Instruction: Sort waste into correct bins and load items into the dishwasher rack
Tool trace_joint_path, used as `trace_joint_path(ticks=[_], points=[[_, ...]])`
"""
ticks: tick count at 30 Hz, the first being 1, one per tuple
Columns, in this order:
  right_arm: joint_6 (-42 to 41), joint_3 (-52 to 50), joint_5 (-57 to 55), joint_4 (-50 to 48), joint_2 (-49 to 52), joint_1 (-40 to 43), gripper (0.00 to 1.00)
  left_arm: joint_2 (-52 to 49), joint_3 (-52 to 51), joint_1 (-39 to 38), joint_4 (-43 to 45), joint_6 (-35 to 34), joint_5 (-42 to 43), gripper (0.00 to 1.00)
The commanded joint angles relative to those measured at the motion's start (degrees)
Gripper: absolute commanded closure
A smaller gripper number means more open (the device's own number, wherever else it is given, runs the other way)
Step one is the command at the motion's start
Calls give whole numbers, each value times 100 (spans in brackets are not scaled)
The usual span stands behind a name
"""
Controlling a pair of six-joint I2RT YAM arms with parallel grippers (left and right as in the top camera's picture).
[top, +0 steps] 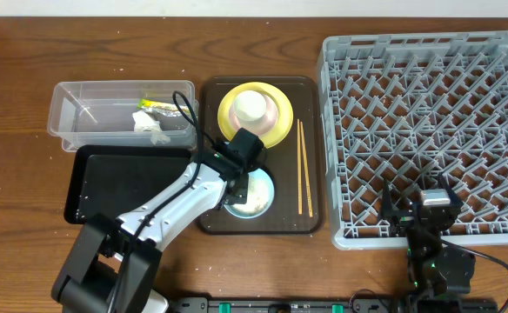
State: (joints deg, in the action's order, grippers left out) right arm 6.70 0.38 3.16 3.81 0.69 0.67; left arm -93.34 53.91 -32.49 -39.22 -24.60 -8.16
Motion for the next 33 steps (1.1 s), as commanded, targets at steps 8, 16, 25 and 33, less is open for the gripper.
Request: trace_joint_path(ticks=[8, 16, 25, 33], points=[[22, -9, 9, 22, -31, 7, 1, -46, 35, -4, 72, 138, -1252, 67], [22, -9, 9, 22, -31, 7, 1, 472, 470, -7, -378, 251, -981, 56], [22, -9, 9, 22, -31, 7, 1, 1080, 485, -22, -341, 256, 1499, 61], [24, -9, 9, 22, -31, 7, 1, 1025, 483, -542, -225, 254, 1801, 73]])
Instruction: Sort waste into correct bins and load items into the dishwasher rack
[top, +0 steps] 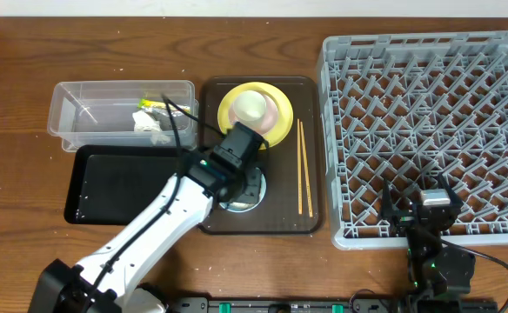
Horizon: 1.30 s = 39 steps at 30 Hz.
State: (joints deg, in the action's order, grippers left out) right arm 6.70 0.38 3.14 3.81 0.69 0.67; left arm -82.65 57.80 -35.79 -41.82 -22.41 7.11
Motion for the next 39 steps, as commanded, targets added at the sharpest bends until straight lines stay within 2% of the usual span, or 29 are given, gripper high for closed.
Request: trace_joint_path(ticks=[1, 11, 18, 29, 33, 39], points=[[22, -9, 11, 24, -31, 7, 1, -48, 94, -317, 57, 33, 251, 73], [22, -9, 9, 22, -31, 7, 1, -258, 92, -1213, 227, 28, -728, 73], [22, -9, 11, 22, -31, 7, 1, -662, 87, -1279, 444, 28, -1213, 73], [22, -9, 11, 22, -31, 7, 1, -1228, 87, -1279, 645, 31, -1300, 73], [22, -9, 11, 22, -31, 7, 1, -1329, 83, -1276, 662, 31, -1602, 73], [22, -9, 11, 22, -31, 7, 1, -1357, 83, -1279, 682, 31, -1622, 72]])
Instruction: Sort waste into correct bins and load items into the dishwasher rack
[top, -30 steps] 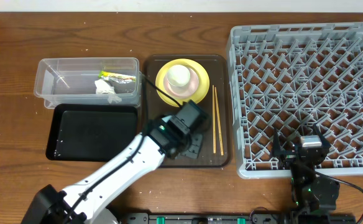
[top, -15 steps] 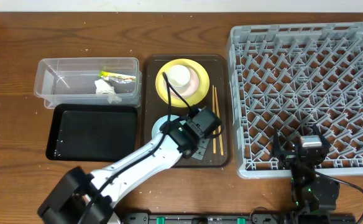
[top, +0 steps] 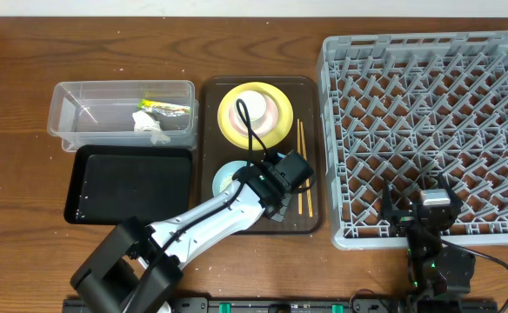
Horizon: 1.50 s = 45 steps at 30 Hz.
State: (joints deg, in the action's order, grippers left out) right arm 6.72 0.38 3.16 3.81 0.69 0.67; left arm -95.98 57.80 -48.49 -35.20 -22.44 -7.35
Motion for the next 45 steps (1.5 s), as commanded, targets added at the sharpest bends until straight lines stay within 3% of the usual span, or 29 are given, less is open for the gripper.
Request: trace_joint_path(ticks=[1, 10, 21, 41, 45], points=[[20, -9, 9, 22, -31, 7, 1, -24, 83, -9, 20, 33, -175, 73], [20, -9, 9, 22, -31, 7, 1, -26, -160, -9, 597, 33, -179, 73], [20, -9, 9, 22, -31, 7, 1, -31, -247, -7, 610, 33, -286, 81], [20, -9, 9, 22, -31, 7, 1, -199, -271, -7, 684, 15, -282, 82], [20, -9, 9, 22, -31, 7, 1, -26, -271, -7, 621, 44, -282, 87]])
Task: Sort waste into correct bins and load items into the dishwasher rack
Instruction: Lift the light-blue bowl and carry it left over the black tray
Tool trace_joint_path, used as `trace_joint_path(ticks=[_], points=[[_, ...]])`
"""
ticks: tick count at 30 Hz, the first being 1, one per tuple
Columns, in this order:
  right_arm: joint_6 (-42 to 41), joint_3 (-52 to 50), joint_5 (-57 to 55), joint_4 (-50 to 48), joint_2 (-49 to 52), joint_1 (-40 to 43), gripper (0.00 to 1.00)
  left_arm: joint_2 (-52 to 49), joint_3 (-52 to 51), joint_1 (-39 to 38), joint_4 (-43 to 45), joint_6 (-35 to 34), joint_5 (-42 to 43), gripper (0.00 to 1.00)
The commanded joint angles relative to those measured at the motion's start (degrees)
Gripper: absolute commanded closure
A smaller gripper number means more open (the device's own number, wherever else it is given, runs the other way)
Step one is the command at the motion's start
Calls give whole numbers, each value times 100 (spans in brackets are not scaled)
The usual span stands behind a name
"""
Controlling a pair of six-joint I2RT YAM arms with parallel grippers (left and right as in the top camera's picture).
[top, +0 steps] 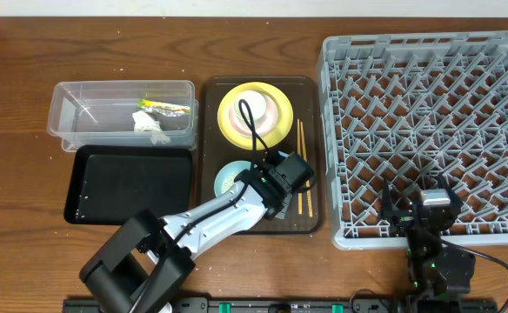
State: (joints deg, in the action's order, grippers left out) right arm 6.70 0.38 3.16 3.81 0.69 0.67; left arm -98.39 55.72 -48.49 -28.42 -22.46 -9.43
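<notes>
My left gripper [287, 193] hangs over the right half of the brown tray [210, 222], by the lower end of the wooden chopsticks [303, 148]. Its fingers are hidden under the wrist, so their state does not show. A light blue bowl [230, 178] sits just left of it, partly covered by the arm. A yellow plate [233, 122] with a pink bowl and a white cup [252, 106] stands at the tray's far end. The grey dishwasher rack [428, 104] fills the right side. My right gripper [419, 209] rests at the rack's front edge.
A clear plastic bin [89, 113] at the left holds a white scrap and a green-yellow wrapper. In front of it lies a black tray [130, 183]. The left arm's cable loops over the yellow plate.
The left gripper has shifted slightly toward the chopsticks' lower end. The bowl, plate, chopsticks and right arm are where they were.
The left gripper was first over the blue bowl's far rim, then a little higher between the bowl and the yellow plate. By 1.5 s ago it stood right of the bowl, beside the chopsticks, and it remains there now. The right arm has stayed still.
</notes>
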Motion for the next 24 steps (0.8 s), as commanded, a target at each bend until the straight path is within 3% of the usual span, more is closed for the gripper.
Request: trace_joint_path(ticks=[1, 14, 17, 19, 24], points=[[22, -9, 9, 22, -31, 7, 1, 262, -63, -7, -61, 105, -79, 87], [24, -9, 9, 22, -31, 7, 1, 820, -63, -7, -225, 232, -70, 91], [22, -9, 9, 22, -31, 7, 1, 817, -66, -7, -227, 227, -68, 83], [22, -9, 9, 22, -31, 7, 1, 815, -66, -9, -232, 225, -66, 70], [22, -9, 9, 22, -31, 7, 1, 804, -129, -9, -216, 76, -68, 67]])
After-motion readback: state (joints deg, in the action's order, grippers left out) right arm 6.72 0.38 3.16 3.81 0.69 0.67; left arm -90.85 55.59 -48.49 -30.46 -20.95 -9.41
